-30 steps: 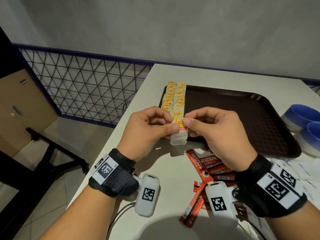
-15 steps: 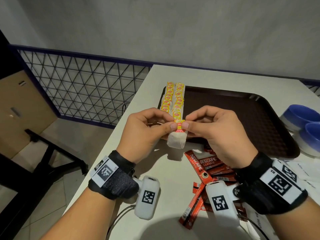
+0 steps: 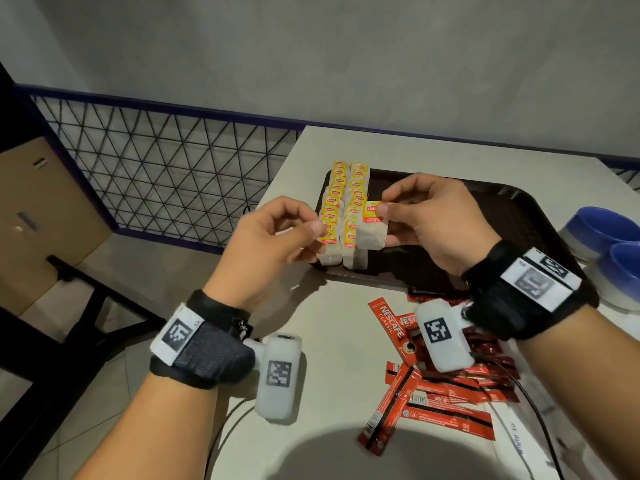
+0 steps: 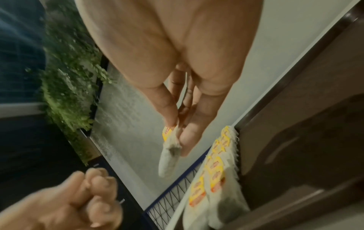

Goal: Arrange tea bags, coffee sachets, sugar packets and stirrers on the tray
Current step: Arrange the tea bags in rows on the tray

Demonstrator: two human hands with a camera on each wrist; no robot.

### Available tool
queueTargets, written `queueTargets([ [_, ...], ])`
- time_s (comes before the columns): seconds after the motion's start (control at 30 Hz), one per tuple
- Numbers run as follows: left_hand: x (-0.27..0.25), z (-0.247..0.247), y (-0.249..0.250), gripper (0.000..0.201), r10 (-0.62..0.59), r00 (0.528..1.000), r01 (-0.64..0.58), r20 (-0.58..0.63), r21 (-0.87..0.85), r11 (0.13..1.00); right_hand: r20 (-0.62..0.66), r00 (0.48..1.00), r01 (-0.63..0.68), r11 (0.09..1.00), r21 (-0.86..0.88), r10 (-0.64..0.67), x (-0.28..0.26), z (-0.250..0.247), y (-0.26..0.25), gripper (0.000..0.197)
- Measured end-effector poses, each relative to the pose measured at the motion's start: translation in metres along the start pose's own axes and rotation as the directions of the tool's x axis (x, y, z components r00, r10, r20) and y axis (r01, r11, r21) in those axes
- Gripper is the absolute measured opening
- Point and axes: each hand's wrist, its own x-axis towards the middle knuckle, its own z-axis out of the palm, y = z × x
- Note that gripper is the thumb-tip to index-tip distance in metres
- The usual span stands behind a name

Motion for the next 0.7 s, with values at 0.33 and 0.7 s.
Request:
queueTargets([
  [0.33, 0.021, -0.003, 0.029, 0.011, -0.225, 0.937, -0.087, 0.268, 0.800, 0.593, 0.142, 0.975, -0.133, 0.964, -0.231, 0.169, 0.021, 0.019, 0.027, 0.013],
  [0.7, 0.015, 0.010, 0.012, 0.055, -0.424, 0.831, -0.292, 0.360, 0.931, 0.218, 0.085, 0.989, -0.056, 0.825, -0.563, 0.125, 0.027, 0.002, 0.024, 0.007],
])
